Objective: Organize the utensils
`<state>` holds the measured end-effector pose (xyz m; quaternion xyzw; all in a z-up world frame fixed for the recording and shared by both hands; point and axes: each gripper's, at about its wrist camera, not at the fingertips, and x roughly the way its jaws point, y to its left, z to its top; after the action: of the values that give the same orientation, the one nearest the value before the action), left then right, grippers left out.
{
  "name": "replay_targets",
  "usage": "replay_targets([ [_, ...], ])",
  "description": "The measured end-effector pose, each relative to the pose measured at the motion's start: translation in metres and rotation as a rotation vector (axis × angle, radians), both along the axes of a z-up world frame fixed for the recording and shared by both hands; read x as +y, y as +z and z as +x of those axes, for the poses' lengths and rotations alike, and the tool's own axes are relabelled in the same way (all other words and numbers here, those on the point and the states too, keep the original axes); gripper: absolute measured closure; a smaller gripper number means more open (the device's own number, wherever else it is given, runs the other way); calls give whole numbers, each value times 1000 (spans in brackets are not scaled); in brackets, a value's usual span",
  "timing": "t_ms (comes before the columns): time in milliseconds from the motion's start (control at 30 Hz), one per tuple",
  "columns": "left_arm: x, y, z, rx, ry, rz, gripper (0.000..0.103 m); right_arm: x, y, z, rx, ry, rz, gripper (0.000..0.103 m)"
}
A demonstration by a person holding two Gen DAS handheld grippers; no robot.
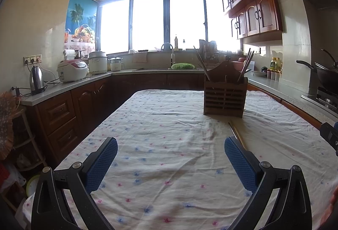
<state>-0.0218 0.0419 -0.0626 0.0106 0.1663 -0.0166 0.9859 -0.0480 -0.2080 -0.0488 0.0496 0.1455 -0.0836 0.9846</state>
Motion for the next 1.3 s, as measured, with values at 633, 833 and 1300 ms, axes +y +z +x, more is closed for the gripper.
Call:
replay_targets([
  [633,-3,-3,-5,-25,-10,3,1,4,2,-1,-21,18,-11,0],
  [833,-6,-3,-7,-23,-7,7,1,5,2,-1,-21,17,-11,0],
  [1300,-10,-3,-6,-20,-9,4,1,6,4,-1,-27,22,-12,0],
])
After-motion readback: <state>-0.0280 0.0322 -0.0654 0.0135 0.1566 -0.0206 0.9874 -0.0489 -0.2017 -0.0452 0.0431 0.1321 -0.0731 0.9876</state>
